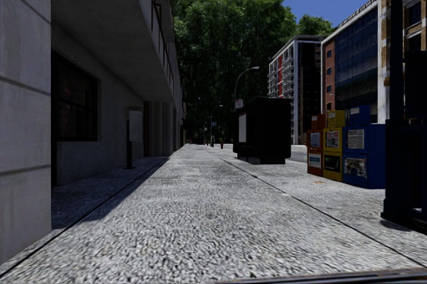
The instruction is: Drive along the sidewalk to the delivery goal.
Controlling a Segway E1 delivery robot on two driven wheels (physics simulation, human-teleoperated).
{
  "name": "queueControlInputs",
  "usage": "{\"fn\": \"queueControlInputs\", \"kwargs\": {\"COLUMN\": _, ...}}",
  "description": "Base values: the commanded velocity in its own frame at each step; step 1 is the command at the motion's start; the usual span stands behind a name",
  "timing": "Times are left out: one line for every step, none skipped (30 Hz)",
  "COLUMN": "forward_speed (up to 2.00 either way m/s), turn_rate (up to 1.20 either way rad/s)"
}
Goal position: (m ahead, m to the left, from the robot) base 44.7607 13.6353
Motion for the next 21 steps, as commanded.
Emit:
{"fn": "queueControlInputs", "kwargs": {"forward_speed": 2.00, "turn_rate": 0.00}}
{"fn": "queueControlInputs", "kwargs": {"forward_speed": 2.00, "turn_rate": 0.00}}
{"fn": "queueControlInputs", "kwargs": {"forward_speed": 2.00, "turn_rate": 0.00}}
{"fn": "queueControlInputs", "kwargs": {"forward_speed": 2.00, "turn_rate": 0.00}}
{"fn": "queueControlInputs", "kwargs": {"forward_speed": 2.00, "turn_rate": 0.00}}
{"fn": "queueControlInputs", "kwargs": {"forward_speed": 2.00, "turn_rate": 0.00}}
{"fn": "queueControlInputs", "kwargs": {"forward_speed": 2.00, "turn_rate": -0.05}}
{"fn": "queueControlInputs", "kwargs": {"forward_speed": 2.00, "turn_rate": -0.20}}
{"fn": "queueControlInputs", "kwargs": {"forward_speed": 2.00, "turn_rate": -0.20}}
{"fn": "queueControlInputs", "kwargs": {"forward_speed": 2.00, "turn_rate": -0.25}}
{"fn": "queueControlInputs", "kwargs": {"forward_speed": 2.00, "turn_rate": -0.26}}
{"fn": "queueControlInputs", "kwargs": {"forward_speed": 2.00, "turn_rate": -0.25}}
{"fn": "queueControlInputs", "kwargs": {"forward_speed": 2.00, "turn_rate": -0.25}}
{"fn": "queueControlInputs", "kwargs": {"forward_speed": 2.00, "turn_rate": -0.19}}
{"fn": "queueControlInputs", "kwargs": {"forward_speed": 2.00, "turn_rate": 0.00}}
{"fn": "queueControlInputs", "kwargs": {"forward_speed": 2.00, "turn_rate": 0.00}}
{"fn": "queueControlInputs", "kwargs": {"forward_speed": 2.00, "turn_rate": 0.00}}
{"fn": "queueControlInputs", "kwargs": {"forward_speed": 2.00, "turn_rate": 0.00}}
{"fn": "queueControlInputs", "kwargs": {"forward_speed": 2.00, "turn_rate": 0.00}}
{"fn": "queueControlInputs", "kwargs": {"forward_speed": 2.00, "turn_rate": 0.00}}
{"fn": "queueControlInputs", "kwargs": {"forward_speed": 2.00, "turn_rate": 0.00}}
